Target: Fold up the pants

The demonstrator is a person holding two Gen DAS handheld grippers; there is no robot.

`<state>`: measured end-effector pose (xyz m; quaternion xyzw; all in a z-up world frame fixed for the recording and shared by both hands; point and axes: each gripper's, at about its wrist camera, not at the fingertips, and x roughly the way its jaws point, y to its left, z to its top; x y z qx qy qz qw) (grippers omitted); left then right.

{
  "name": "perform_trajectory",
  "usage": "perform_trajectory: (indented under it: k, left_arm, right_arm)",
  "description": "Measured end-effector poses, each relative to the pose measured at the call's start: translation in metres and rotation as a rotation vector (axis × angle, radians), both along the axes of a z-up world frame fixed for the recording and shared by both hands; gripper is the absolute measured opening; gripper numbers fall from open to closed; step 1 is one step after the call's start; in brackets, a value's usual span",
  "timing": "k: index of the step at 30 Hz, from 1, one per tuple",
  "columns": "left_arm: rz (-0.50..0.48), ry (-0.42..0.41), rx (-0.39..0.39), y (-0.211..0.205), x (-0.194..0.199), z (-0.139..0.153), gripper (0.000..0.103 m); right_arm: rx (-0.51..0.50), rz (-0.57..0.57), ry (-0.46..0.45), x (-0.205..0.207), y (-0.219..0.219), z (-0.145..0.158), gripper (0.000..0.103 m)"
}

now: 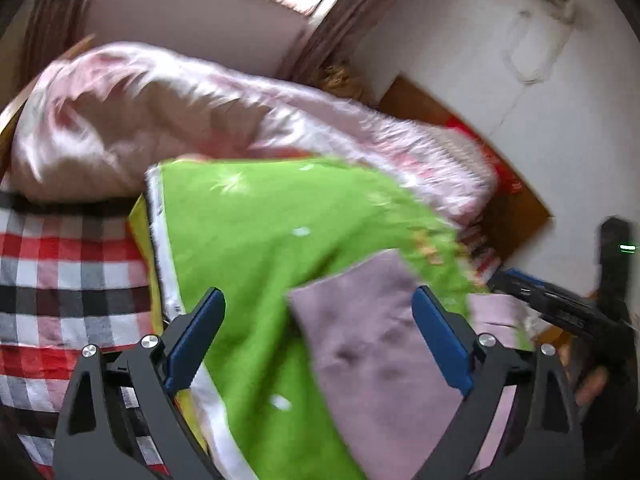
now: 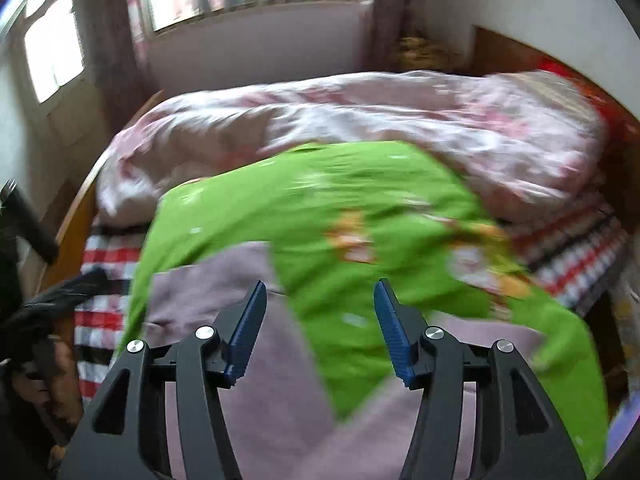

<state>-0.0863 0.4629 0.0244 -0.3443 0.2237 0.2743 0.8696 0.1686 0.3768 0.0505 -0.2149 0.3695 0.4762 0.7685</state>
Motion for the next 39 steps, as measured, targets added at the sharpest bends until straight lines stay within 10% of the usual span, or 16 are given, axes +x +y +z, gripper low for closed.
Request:
perform_trajectory:
  k: [3, 10, 17, 28, 35, 39]
  left_arm:
    - [-0.181, -0.055, -0.037, -0.035, 0.006, 0.006, 0.101]
    - [-0.422, 0.184, -0.092, -0.086, 0.060, -0.045, 0.101]
    - [-0.415, 0.125, -0.192, -0.068, 0.061, -0.049, 0.101]
    - [-0.321, -0.244, -0.386, -0.024, 0.001, -0.032, 0.101]
    - [-0.431, -0.200, -0.533, -0.009, 0.038, -0.055, 0.101]
    - [-0.427, -0.203, -0.507, -0.007, 0.055, -0.052, 0.091]
  right_arm:
    - [-0.080, -0.074, 0.032, 0.008, -0.022, -0.017, 0.055]
    - [-0.273, -0.093, -0.050, -0.015, -0.012, -0.082, 0.055]
    - [-0.072, -0.109, 0.077, 0.002, -0.038, -0.072, 0.008]
    - [0.184, 0.183, 0.171, -0.080, -0.020, -0.003, 0.006]
    - [-0.001, 0.252, 0.154, -0.120, 0.023, -0.070, 0.007]
    - [0.055, 0.245, 0.178, -0.115, 0.011, -0.064, 0.007]
